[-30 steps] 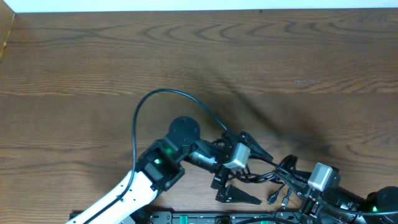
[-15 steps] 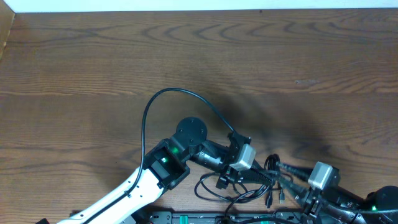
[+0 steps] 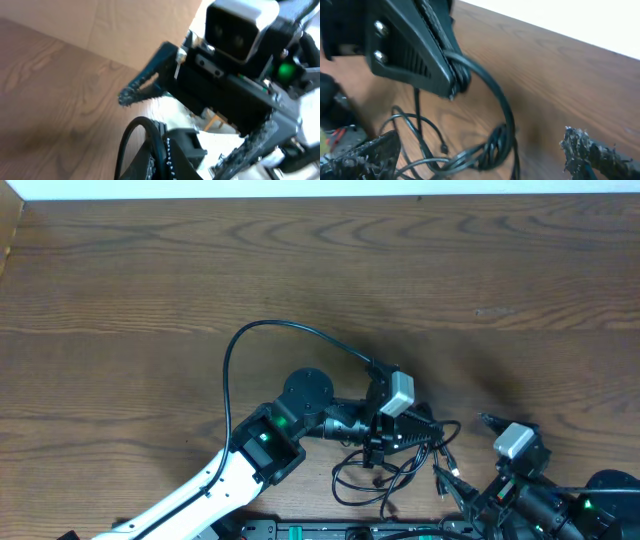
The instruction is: Untangle cables
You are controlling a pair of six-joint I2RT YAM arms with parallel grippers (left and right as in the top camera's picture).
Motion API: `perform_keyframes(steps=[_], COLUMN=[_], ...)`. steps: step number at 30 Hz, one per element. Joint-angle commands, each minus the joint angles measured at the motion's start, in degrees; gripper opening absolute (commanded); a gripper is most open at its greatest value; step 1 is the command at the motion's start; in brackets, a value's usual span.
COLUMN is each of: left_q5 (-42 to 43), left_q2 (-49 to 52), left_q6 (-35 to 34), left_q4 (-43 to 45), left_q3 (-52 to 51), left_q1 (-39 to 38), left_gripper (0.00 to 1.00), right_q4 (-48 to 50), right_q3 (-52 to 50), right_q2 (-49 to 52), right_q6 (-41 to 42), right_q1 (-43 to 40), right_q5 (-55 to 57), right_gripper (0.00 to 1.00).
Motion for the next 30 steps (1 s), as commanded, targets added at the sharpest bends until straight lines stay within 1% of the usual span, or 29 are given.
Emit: perform_keyframes(steps=[1,4,10,12,18,24,27,30], left_q5=[-1.7,1.1,5.8,5.9,8.0,8.0,8.8,10.3], left_q2=[-2.3,-3.4,-4.6,-4.6,-4.6,-4.6,-4.7,-4.7], left_q6=[-3.8,-4.2,-8.5,-10.6,-10.8,-10.8,-11.5,-11.9], left_q4=[2.4,4.6,11.9,12.7,13.2,13.7,14.8,17.4], left_q3=[1.6,1.6,1.6,1.6,1.6,1.6,1.6,1.6], left_q1=[0.0,0.0,0.0,-0.3,-2.4,-3.8,-3.8,-3.8], left_gripper=[0.08,0.08,0.08,0.08,0.08,0.08,0.08,0.07], right_q4=[0.0,1.1,5.4,6.6,10.4,10.3,10.3,10.3], right_q3=[0.1,0.1,0.1,0.0,-0.6,-0.7,-0.7,-0.7], right_q2=[0.2,0.2,0.2,0.2,0.6,3.0,4.3,5.8], right_q6=[2.7,6.0,6.1,6.1,6.0,6.0,6.0,6.3], right_q1=[-0.3,-0.3,-0.3,-0.3,-0.3,-0.3,-0.3,-0.3], right_q5=[8.2,13.6,13.8,13.8,14.4,14.4,19.2,29.0], right_gripper=[0.99,0.99,0.99,0.99,0.99,0.99,0.99,0.99])
